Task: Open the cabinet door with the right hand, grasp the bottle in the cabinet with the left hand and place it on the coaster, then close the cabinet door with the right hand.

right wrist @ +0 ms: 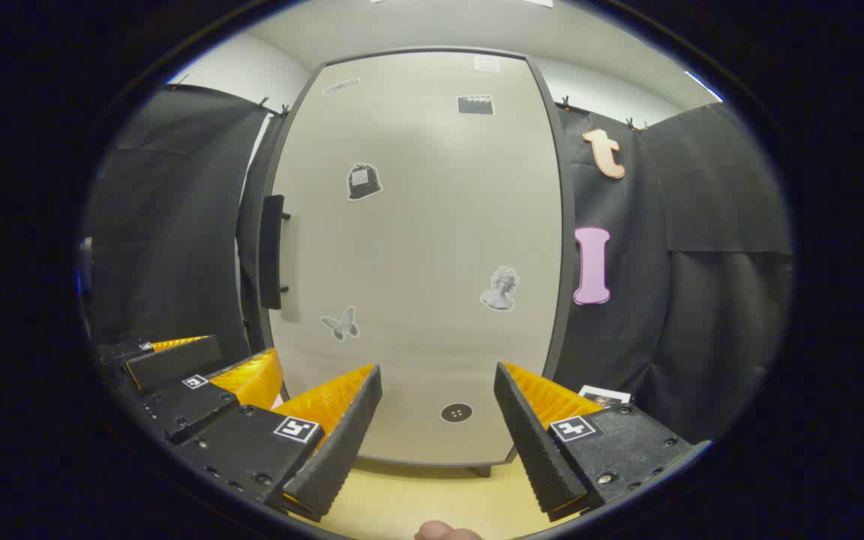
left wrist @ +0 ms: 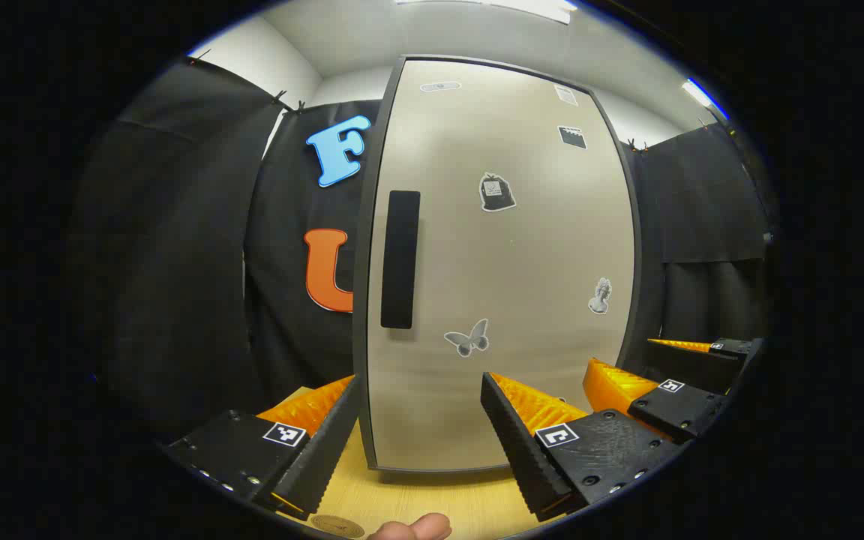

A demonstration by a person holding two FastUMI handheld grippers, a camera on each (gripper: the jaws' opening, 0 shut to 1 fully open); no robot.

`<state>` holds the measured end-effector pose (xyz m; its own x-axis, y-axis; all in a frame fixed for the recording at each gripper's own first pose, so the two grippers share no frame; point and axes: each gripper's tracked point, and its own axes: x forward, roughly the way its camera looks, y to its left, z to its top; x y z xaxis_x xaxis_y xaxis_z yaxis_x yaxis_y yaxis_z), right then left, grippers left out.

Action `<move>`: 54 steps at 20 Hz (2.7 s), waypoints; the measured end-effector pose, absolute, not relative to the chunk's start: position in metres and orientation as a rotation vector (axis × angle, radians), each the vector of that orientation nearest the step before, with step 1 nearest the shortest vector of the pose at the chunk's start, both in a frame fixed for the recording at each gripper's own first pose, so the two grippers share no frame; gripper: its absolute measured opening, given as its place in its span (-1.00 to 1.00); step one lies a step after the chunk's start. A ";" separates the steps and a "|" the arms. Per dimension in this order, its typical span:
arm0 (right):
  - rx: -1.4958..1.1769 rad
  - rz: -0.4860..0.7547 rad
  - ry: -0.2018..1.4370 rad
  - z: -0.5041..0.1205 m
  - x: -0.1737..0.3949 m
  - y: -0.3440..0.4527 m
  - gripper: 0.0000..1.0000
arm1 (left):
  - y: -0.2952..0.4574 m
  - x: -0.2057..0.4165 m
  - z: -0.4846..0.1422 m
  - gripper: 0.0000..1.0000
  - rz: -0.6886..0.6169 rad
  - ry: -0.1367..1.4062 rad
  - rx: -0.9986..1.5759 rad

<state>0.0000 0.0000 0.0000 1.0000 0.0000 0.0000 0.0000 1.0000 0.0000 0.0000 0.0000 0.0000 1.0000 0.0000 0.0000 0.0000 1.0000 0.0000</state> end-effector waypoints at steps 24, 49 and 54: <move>-0.039 0.032 -0.083 0.034 0.044 0.008 0.94 | -0.001 -0.035 0.008 0.90 -0.053 -0.058 0.037; -0.181 0.288 -0.191 0.081 0.098 0.190 0.92 | 0.103 -0.101 -0.016 0.90 0.208 -0.002 0.026; -0.100 0.315 -0.056 0.063 0.108 0.195 0.12 | 0.110 -0.110 -0.024 0.90 0.225 0.004 0.016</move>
